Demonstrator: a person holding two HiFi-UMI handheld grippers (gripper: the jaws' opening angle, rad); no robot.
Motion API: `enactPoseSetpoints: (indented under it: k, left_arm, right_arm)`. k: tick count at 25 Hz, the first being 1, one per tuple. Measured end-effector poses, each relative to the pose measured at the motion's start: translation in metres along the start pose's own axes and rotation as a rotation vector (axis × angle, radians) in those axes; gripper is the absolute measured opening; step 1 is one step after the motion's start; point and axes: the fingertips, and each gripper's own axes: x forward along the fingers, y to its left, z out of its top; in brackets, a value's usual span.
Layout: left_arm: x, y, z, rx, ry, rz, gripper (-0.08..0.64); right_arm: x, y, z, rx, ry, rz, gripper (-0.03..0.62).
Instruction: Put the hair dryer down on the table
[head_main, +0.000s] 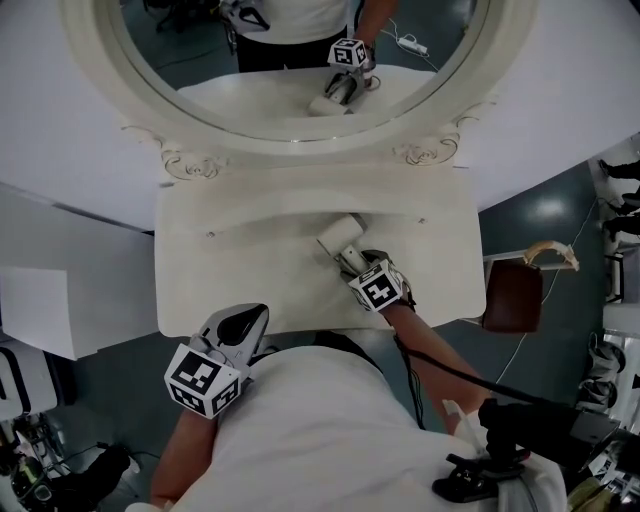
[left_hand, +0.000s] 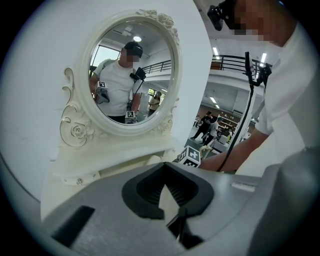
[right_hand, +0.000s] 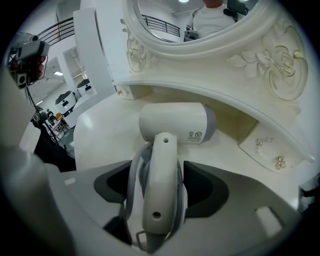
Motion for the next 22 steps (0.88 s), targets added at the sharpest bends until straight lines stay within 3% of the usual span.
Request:
enactPoseSetpoints:
  k: [6, 13, 18, 22]
  left_arm:
    - [-0.012, 0.001, -0.007, 0.002, -0.008, -0.027, 0.002]
    - [-0.035, 0.002, -0.021, 0.012, -0.022, -0.063, 0.002]
    - [-0.058, 0.004, -0.032, 0.025, -0.038, -0.084, 0.002]
    - [-0.080, 0.005, -0.042, 0.040, -0.043, -0.100, 0.002]
  right_arm:
    - [-0.015, 0.005, -0.001, 0.030, 0.001, -0.020, 0.316]
    - [-0.043, 0.013, 0.008, 0.066, -0.049, -0.104, 0.313]
    - [-0.065, 0.026, 0.008, 0.098, -0.083, -0.176, 0.287]
    - [-0.090, 0.043, 0.009, 0.117, -0.132, -0.248, 0.208]
